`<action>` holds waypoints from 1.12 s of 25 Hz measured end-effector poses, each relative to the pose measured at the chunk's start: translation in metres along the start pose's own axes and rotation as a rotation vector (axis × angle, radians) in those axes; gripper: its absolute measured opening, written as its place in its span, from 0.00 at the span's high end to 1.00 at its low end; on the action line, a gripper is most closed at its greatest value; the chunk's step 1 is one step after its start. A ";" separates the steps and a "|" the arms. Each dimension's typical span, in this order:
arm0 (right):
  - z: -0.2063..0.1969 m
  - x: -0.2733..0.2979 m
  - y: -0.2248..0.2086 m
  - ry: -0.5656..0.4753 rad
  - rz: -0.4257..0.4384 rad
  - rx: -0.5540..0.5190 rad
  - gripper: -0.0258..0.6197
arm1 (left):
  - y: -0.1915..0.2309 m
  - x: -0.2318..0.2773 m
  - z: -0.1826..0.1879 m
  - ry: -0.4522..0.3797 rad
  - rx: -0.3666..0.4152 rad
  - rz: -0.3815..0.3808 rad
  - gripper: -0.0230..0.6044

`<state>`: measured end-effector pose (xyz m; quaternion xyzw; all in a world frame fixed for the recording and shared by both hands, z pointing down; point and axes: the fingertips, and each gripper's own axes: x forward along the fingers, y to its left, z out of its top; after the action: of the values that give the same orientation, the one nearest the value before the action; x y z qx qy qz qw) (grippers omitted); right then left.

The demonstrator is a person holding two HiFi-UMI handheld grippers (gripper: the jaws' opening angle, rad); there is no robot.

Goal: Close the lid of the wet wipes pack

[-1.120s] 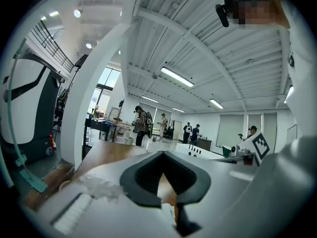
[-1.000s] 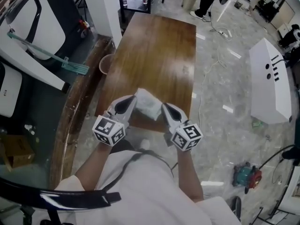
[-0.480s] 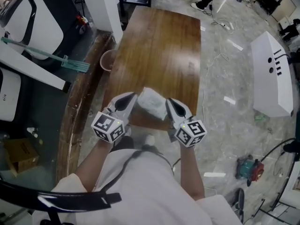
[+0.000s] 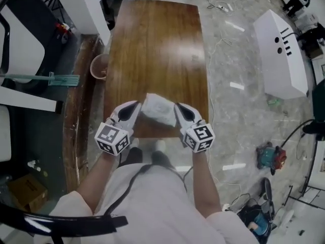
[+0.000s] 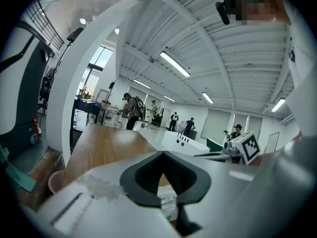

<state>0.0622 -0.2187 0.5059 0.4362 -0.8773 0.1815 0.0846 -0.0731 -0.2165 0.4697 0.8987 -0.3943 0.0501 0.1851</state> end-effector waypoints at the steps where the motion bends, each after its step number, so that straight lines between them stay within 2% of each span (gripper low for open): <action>1: -0.003 0.001 -0.005 0.009 -0.007 -0.002 0.95 | -0.001 0.006 -0.001 0.006 -0.006 -0.011 0.96; 7: -0.018 0.005 -0.026 0.050 -0.031 -0.004 0.94 | -0.006 0.044 -0.014 0.035 -0.001 -0.073 0.96; 10: -0.028 0.010 -0.033 0.063 -0.026 0.004 0.89 | -0.004 0.058 -0.031 0.068 0.032 -0.084 0.96; 18: -0.074 0.031 -0.039 0.177 0.040 -0.048 0.74 | -0.005 0.076 -0.070 0.135 0.018 -0.079 0.96; 28: -0.091 0.050 -0.030 0.220 0.111 -0.092 0.67 | -0.002 0.072 -0.089 0.167 0.000 -0.033 0.96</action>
<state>0.0551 -0.2369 0.6125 0.3603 -0.8928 0.1923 0.1900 -0.0172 -0.2323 0.5684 0.8978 -0.3628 0.1218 0.2179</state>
